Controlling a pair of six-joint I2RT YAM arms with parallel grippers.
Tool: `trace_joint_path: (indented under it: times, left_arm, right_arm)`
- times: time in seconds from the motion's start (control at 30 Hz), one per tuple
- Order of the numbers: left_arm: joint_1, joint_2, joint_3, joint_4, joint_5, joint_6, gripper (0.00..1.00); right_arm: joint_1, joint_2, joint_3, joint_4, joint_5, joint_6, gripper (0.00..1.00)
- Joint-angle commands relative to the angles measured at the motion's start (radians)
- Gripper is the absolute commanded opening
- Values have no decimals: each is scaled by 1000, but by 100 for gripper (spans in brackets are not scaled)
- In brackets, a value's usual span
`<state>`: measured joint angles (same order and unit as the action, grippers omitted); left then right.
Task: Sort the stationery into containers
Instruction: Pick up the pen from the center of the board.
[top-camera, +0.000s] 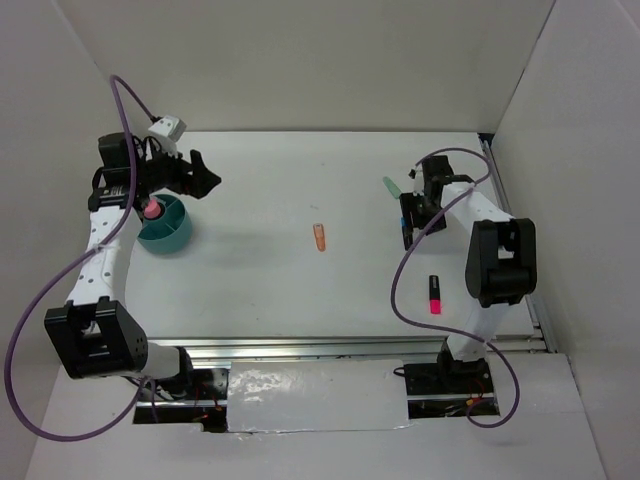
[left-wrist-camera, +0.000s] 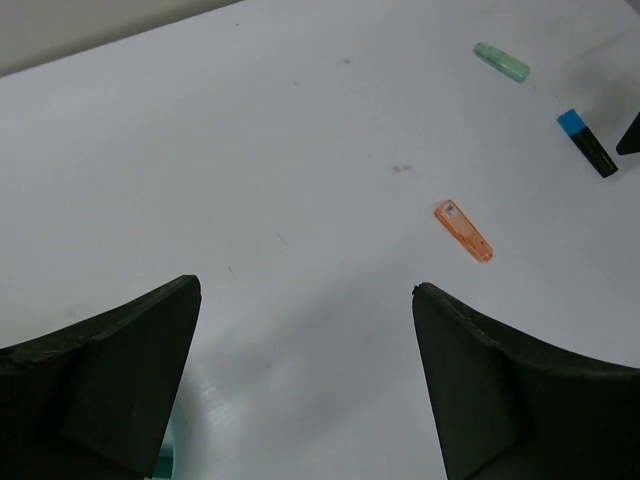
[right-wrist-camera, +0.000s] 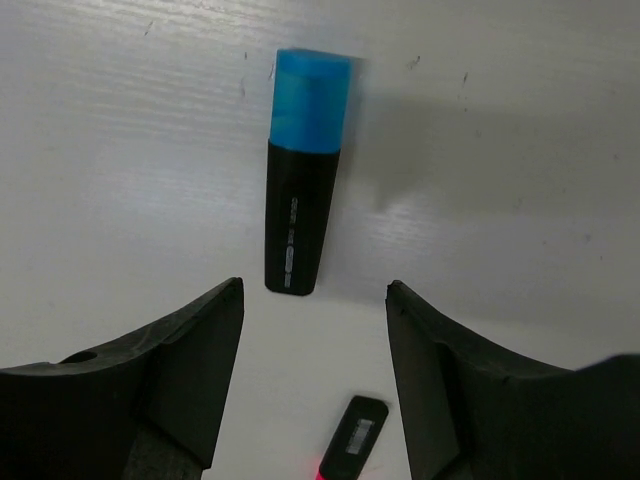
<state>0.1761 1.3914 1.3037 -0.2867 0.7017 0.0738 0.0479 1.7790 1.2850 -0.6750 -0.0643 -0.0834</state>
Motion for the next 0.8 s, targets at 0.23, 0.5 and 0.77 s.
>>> trace_joint_path:
  times: [0.23, 0.5, 0.77]
  left_arm:
    - [16, -92, 16, -149, -193, 18, 99]
    - [99, -118, -99, -6, -32, -186, 73]
    - [80, -158, -216, 240, 140, -302, 77]
  right_arm:
    - [17, 198, 172, -5, -25, 20, 61]
    - [41, 241, 195, -14, -43, 24, 33]
    - [160, 145, 328, -104, -300, -47, 2]
